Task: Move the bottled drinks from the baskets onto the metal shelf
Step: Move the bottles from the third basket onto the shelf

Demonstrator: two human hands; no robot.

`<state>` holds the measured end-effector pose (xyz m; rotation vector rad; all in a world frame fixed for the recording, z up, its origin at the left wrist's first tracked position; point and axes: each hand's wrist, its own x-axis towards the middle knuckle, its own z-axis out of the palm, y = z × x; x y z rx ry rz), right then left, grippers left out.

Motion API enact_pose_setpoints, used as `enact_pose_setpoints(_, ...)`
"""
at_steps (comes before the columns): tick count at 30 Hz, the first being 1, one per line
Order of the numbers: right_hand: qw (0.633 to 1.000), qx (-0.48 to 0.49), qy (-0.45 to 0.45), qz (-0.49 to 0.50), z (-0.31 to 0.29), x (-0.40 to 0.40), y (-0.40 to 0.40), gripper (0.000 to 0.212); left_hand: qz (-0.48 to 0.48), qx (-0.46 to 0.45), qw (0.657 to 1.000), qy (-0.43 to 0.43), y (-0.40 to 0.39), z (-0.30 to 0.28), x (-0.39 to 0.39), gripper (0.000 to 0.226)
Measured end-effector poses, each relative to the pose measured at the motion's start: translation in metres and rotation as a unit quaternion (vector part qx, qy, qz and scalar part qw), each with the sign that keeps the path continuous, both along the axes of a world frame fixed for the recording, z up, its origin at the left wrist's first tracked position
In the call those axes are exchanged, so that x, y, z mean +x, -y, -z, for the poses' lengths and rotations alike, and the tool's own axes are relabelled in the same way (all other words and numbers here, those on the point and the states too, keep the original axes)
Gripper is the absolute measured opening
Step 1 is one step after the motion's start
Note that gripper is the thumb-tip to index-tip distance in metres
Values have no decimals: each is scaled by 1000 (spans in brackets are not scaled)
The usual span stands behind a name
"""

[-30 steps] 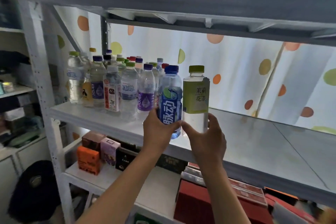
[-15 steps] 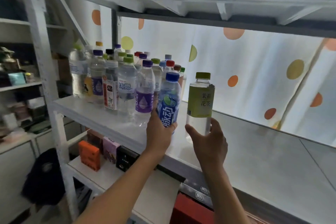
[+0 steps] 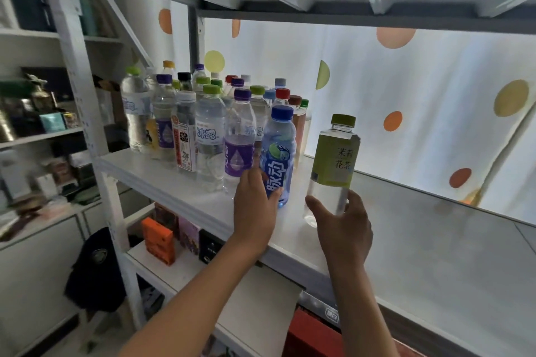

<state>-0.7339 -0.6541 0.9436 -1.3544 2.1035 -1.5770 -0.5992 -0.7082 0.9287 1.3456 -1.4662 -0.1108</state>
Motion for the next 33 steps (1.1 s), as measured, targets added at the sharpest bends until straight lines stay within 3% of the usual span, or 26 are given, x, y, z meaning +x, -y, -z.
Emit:
enact_pose_setpoints(10, 1000, -1, 6, 18, 2, 0, 2, 81, -35, 11, 988, 148, 22, -11, 3, 47)
enact_pose_setpoints(18, 1000, 4, -18, 20, 4, 0, 3, 84, -35, 32, 981, 189, 25, -14, 0, 50)
enact_pose_setpoints(33, 995, 48, -90, -17, 0, 17, 2, 77, 83, 10, 986, 142, -9, -2, 67, 27)
